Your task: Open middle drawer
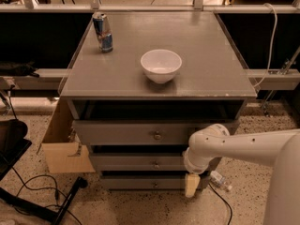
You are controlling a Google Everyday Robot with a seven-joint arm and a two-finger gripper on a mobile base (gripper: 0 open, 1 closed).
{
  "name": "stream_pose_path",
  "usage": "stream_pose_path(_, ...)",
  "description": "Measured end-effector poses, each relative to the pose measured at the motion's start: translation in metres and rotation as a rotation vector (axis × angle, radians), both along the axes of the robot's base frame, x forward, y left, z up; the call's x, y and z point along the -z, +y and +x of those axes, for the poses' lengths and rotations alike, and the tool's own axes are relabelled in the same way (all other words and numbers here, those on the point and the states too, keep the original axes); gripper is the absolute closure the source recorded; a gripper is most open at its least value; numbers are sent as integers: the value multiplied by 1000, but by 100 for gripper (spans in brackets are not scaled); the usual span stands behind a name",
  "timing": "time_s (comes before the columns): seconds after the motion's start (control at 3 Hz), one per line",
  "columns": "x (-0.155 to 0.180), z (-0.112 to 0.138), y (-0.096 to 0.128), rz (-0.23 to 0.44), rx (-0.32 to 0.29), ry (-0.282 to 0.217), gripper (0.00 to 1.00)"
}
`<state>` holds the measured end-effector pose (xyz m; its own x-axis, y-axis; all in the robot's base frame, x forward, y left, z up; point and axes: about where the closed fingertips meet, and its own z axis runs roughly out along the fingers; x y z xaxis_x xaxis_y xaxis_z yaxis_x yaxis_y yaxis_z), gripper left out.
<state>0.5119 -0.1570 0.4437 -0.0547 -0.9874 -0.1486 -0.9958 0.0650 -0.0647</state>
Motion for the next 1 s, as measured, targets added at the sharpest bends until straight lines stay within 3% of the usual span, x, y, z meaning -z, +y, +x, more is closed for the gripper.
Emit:
stream_pose_path(0.33,12,8,2,0,3,15,0)
stream_pose_path(0.67,20,12,1,9,8,20,16)
stream_pose_path(1.0,18,12,1,11,8,19,39)
